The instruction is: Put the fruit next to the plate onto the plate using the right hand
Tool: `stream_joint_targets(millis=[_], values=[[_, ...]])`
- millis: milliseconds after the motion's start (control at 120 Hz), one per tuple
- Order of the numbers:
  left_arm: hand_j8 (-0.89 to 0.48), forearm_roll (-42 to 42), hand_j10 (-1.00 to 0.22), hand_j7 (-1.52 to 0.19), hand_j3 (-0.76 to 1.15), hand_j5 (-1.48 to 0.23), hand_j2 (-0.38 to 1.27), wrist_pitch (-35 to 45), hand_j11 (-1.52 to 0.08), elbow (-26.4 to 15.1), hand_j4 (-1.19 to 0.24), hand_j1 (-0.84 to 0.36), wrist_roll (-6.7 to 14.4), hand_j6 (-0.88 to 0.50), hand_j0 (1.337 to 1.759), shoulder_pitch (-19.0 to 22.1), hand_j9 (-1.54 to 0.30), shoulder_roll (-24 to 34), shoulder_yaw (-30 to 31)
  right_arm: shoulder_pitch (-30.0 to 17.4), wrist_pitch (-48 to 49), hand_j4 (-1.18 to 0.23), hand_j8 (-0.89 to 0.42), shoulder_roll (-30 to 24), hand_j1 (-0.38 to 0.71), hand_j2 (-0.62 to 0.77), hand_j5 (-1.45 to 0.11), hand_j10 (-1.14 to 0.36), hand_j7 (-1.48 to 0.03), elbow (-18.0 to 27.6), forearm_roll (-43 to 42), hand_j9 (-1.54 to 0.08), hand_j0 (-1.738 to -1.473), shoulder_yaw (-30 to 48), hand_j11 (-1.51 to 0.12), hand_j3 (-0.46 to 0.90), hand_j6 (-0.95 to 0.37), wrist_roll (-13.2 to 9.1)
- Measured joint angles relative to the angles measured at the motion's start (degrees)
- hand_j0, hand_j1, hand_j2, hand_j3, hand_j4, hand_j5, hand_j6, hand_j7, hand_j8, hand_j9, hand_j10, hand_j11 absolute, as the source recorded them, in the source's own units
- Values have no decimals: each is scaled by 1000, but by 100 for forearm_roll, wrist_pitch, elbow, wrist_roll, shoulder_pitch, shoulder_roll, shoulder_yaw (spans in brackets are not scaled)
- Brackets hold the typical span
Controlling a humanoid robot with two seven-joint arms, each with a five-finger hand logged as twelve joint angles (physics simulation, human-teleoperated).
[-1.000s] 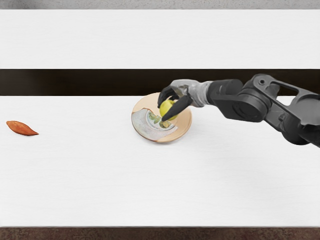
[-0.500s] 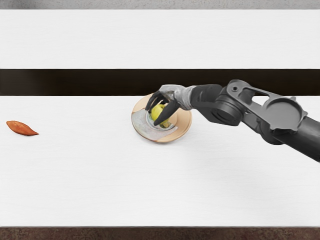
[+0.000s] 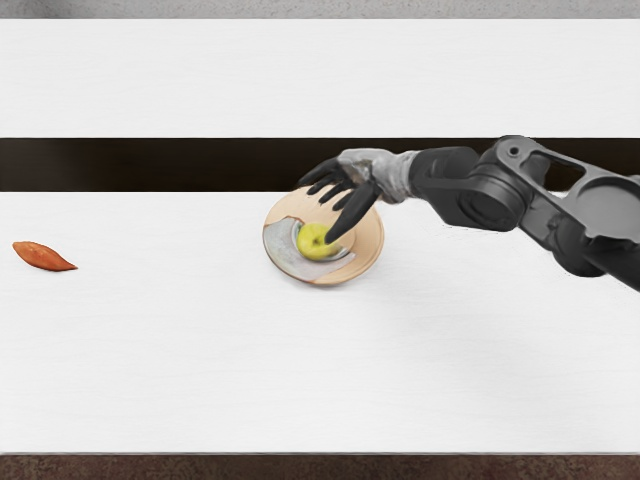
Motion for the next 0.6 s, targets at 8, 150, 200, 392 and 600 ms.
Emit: stream_joint_targets(millis=[8, 150, 200, 392, 600], values=[[-245, 0, -245, -318, 0, -318, 49, 0, -318, 0, -245, 55, 0, -245, 1658, 0, -318, 0, 0, 1, 24, -318, -283, -28, 8, -46, -412, -286, -412, 12, 32, -413, -1657, 20, -415, 0, -304, 0], [-245, 0, -245, -318, 0, -318, 49, 0, -318, 0, -245, 55, 0, -245, 1658, 0, -318, 0, 0, 2, 622, -223, -206, -522, -94, -35, -289, -207, -289, 149, 902, -289, -1657, 324, -290, 0, -216, 5], [-245, 0, -245, -318, 0, -318, 49, 0, -318, 0, -245, 55, 0, -245, 1658, 0, -318, 0, 0, 1, 937, -185, -172, -733, -136, -30, -240, -173, -240, 169, 1281, -241, -1658, 392, -241, 0, -180, 6], [-245, 0, -245, -318, 0, -318, 49, 0, -318, -1, -245, 55, 0, -245, 1658, 0, -318, 0, 0, -140, 2296, -100, -95, -1718, -233, -17, -130, -95, -130, 181, 3097, -130, -1658, 466, -130, 0, -98, 10], [-245, 0, -245, -318, 0, -318, 49, 0, -318, -1, -245, 55, 0, -245, 1658, 0, -318, 0, -1, -884, 2639, -61, -59, -2697, -277, -11, -80, -59, -80, 120, 4754, -80, -1658, 467, -80, 0, -60, 5]])
